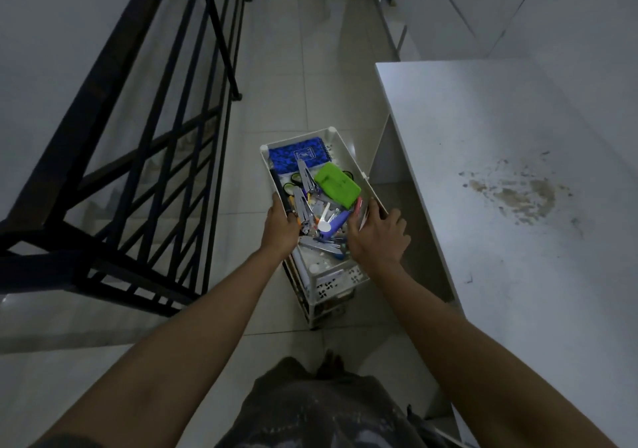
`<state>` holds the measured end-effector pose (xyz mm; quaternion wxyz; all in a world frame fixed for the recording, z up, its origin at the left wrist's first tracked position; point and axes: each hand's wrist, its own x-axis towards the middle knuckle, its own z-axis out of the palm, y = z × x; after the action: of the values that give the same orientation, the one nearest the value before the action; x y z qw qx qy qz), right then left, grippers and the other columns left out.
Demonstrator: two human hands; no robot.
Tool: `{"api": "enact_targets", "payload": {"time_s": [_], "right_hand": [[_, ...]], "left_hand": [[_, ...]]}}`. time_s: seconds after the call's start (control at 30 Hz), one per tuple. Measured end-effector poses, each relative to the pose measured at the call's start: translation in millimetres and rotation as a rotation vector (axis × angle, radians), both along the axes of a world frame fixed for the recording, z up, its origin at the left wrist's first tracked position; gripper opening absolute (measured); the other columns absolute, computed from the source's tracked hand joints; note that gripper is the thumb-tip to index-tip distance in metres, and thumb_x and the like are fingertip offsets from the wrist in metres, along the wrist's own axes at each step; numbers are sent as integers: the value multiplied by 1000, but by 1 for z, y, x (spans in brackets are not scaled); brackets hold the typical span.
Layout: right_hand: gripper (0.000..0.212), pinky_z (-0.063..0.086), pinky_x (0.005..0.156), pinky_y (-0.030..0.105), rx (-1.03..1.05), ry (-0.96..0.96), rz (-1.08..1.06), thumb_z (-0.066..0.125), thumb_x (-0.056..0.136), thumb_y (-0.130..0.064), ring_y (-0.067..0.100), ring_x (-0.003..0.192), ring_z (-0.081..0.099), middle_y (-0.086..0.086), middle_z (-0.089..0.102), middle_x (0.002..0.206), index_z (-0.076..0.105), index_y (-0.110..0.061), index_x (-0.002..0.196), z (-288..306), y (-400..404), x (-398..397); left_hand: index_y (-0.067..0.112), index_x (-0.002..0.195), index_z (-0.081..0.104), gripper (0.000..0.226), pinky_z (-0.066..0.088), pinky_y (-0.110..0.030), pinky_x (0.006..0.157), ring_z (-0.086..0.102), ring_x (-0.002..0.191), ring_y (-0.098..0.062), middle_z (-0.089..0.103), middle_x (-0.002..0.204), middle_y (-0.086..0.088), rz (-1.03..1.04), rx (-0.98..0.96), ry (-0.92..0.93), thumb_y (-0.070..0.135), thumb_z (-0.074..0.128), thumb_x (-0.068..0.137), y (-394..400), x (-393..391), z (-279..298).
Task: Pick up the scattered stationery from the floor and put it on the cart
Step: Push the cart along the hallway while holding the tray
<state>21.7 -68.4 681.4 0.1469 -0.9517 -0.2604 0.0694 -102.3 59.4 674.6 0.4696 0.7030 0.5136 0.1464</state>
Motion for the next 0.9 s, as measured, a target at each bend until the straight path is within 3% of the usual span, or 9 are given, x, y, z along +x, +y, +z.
{"api": "enact_targets", "payload": {"time_s": [0.13, 0.27, 0.43, 0.57, 0.7, 0.8, 0.9], "right_hand": [[58, 43, 84, 46, 48, 27, -15, 34, 86, -63, 32, 106, 49, 12, 47, 115, 43, -24, 128, 0, -5, -20], [59, 41, 72, 37, 6, 0, 57, 36, 86, -65, 33, 97, 55, 12, 50, 109, 46, -18, 122, 3, -10, -38], [63, 38, 69, 36, -19, 7, 128, 35, 85, -66, 34, 96, 55, 11, 51, 111, 44, -16, 123, 5, -11, -53], [66, 45, 77, 39, 1, 20, 132, 35, 85, -69, 35, 100, 56, 12, 52, 116, 44, -17, 124, 5, -17, -44], [71, 50, 79, 40, 18, 40, 208, 34, 81, -76, 32, 96, 61, 9, 55, 114, 43, -23, 127, 4, -23, -32], [75, 50, 80, 40, 108, 149, 212, 37, 79, -80, 33, 97, 62, 10, 53, 114, 35, -34, 137, -2, -29, -30], [83, 50, 84, 44, 195, 234, 193, 39, 77, -82, 37, 96, 63, 16, 54, 113, 9, -48, 146, -4, -28, -33]], "left_hand": [[19, 153, 16, 59, 42, -40, 104, 50, 125, -31, 44, 146, -14, -72, -47, -5, 13, 39, 99, 15, -12, 6], [23, 147, 32, 49, 48, -43, 96, 57, 114, -35, 55, 134, -17, -2, -99, -1, 19, 39, 99, 15, -30, 13], [11, 145, 37, 49, 38, -38, 107, 47, 128, -31, 48, 142, -15, 144, -55, -11, 33, 39, 101, -9, -50, 13], [8, 151, 21, 66, 27, -38, 113, 32, 140, -29, 28, 155, -13, 196, -82, -28, 42, 43, 99, -40, -44, 15], [20, 154, 7, 70, 35, -45, 104, 41, 133, -35, 16, 160, -6, 244, -8, 95, 50, 35, 98, -73, -33, 10], [33, 152, 2, 69, 43, -46, 91, 54, 117, -38, 40, 147, -13, 251, 88, 232, 63, 26, 94, -82, -42, 1], [41, 150, -1, 69, 44, -42, 81, 60, 105, -38, 61, 123, -16, 255, 122, 286, 68, 24, 92, -83, -51, -5]]}}
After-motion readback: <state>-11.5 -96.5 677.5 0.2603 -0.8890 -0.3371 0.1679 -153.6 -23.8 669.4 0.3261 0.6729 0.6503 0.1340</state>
